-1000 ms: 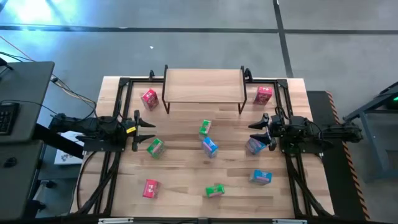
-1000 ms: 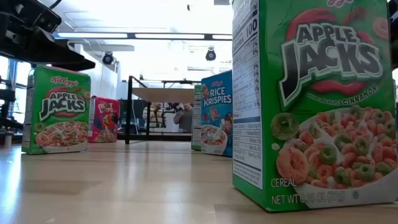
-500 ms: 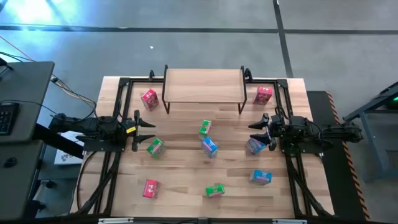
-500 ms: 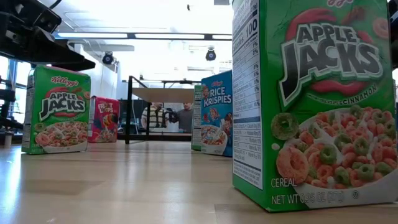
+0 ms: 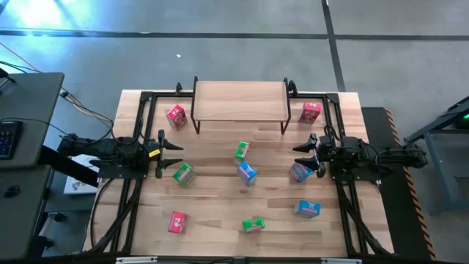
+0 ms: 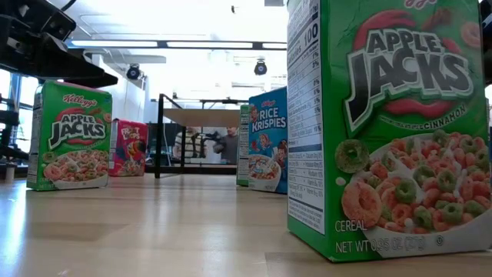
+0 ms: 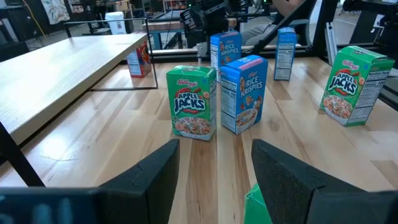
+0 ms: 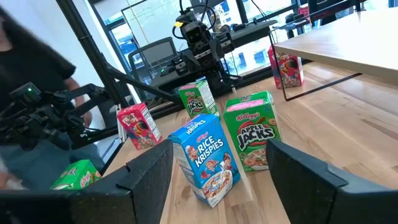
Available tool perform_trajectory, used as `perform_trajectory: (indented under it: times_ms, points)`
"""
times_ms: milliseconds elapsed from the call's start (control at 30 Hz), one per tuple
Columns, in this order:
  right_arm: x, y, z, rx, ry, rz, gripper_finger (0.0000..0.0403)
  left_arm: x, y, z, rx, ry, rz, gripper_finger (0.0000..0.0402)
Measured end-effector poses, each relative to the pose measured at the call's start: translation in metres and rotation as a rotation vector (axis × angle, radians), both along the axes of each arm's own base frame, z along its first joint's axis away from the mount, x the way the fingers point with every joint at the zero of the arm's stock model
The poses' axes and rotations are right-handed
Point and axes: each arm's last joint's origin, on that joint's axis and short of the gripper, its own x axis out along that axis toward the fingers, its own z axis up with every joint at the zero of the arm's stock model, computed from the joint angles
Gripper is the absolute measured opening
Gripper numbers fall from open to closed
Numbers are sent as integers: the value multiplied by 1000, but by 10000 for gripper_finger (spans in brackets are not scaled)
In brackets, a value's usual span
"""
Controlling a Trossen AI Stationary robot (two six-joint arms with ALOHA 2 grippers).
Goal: Stack cereal on shelf
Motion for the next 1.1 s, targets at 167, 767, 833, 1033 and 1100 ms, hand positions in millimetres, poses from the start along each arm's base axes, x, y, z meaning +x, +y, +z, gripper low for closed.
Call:
perform_trajectory:
  times_ms: [167, 767, 833, 1033, 1100]
  points:
    - [0, 0, 0, 0, 0, 0, 250, 0, 0, 0, 0, 0, 0, 190]
    - [0, 0, 0, 0, 0, 0, 250, 0, 0, 0, 0, 0, 0, 190]
    - [0, 0, 0, 0, 0, 0, 250, 0, 0, 0, 20, 1, -4, 190]
    - [0, 0, 0, 0, 0, 1, 250, 0, 0, 0, 168, 12, -31, 190]
    - [0, 0, 0, 0, 0, 0, 250, 0, 0, 0, 193, 14, -36, 190]
